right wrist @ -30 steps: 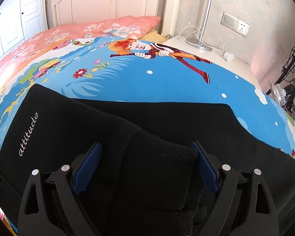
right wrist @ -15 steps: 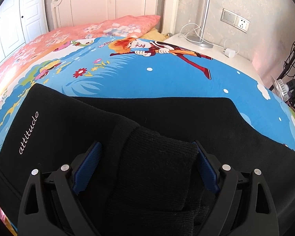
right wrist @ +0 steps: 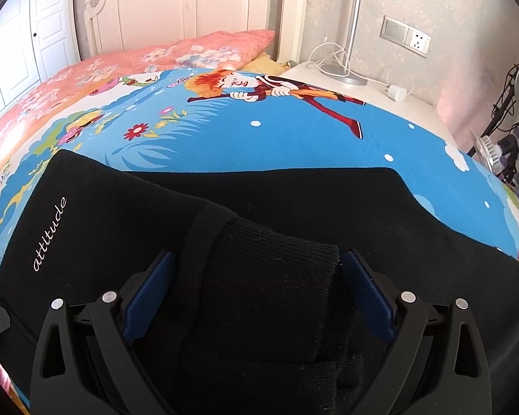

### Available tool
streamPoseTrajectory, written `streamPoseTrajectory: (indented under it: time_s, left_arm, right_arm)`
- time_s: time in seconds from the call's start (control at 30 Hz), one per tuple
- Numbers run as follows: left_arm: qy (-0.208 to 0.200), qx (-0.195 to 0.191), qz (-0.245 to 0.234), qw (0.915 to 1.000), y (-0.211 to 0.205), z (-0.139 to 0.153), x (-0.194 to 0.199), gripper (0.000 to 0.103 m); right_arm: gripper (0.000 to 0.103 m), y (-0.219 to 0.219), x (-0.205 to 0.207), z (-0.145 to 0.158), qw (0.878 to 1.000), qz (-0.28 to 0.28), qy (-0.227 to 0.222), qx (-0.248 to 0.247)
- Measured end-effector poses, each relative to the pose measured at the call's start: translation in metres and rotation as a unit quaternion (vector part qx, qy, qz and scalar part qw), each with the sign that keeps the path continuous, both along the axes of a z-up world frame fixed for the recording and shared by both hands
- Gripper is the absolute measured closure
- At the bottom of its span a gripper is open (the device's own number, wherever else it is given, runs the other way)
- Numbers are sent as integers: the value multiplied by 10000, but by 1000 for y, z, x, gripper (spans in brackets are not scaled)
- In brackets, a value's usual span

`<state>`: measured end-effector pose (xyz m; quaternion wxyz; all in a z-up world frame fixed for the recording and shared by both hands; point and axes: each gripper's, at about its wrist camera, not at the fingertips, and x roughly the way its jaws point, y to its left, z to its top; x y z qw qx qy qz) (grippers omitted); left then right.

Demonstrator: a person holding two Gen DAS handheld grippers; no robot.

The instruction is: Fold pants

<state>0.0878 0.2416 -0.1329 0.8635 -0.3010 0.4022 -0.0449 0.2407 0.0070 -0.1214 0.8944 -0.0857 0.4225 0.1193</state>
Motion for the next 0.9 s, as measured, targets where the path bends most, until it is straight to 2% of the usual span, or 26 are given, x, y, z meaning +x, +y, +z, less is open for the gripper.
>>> streamPoseTrajectory:
  time_s: [0.1,0.2,0.3,0.4,0.47,0.5,0.6,0.67,0.73,0.8,0.87,0.9]
  left_arm:
    - [-14,101,28,9999,-4,6,-2,55]
    - [-188,178,-28,9997,-7,18,-6,61]
    - [-316,313,-117,9989,-14,30,-8,63]
    - [-355,412,-101,9985,-19,37,-9,64]
    - [-353,402,-86,9985,-19,39,-9,64]
    - [-350,332,-65,9988,-18,39,-9,64]
    - [-345,56,14,9994,-12,36,-9,64]
    - [-338,-105,50,9994,-9,34,-10,64]
    - [-354,-220,66,9991,-8,33,-10,64]
    - [-355,-400,125,9985,-5,29,-10,64]
    - [-331,-645,216,9971,0,23,-10,59]
    - [-302,-725,249,9966,2,20,-10,54]
  right_arm:
    - [10,-5,-6,5,9998,-130,-140,-11]
    - [9,-5,-18,24,9998,-149,-118,13]
    - [8,6,-26,50,9993,213,-91,307]
    - [8,31,-17,64,9915,830,694,719]
    - [8,58,-5,65,9785,1335,1237,971]
    - [8,66,-1,64,9749,1455,1339,1023]
    - [8,91,23,41,9677,1426,1818,1004]
    - [7,92,42,15,9545,1235,2420,1232]
    - [4,87,49,11,9478,1171,2518,1568]
    - [4,88,49,12,9463,1190,2576,1550]
    - [4,90,45,11,9477,1350,2514,1428]
    - [4,90,43,11,9486,1426,2466,1382]
